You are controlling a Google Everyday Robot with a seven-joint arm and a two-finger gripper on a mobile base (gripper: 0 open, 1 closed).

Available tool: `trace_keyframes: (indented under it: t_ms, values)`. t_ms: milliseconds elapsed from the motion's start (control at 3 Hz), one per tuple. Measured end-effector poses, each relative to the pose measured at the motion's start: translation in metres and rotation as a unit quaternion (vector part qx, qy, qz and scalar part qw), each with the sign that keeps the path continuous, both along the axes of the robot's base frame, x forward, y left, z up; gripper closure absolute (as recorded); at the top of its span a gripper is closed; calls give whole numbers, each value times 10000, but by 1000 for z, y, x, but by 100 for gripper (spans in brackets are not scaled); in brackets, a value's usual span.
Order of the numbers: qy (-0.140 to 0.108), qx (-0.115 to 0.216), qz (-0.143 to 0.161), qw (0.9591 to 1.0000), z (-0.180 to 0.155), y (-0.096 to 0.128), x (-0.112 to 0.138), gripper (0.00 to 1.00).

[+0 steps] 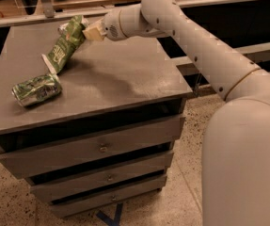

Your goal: Pick green jalapeno chip bag

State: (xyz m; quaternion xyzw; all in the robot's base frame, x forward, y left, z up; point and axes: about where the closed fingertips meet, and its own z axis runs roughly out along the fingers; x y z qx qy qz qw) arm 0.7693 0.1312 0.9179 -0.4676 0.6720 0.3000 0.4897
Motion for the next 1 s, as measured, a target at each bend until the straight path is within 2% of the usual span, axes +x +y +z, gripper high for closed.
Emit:
trace_keyframes:
  t_ms: [333, 667, 1000]
  values:
    - [-189, 556, 138, 9982, 34, -6, -5, 100]
    - [-383, 1013, 95, 9941, 78, -26, -11, 100]
    - [-383, 1013, 96, 9941, 78, -25, -11, 100]
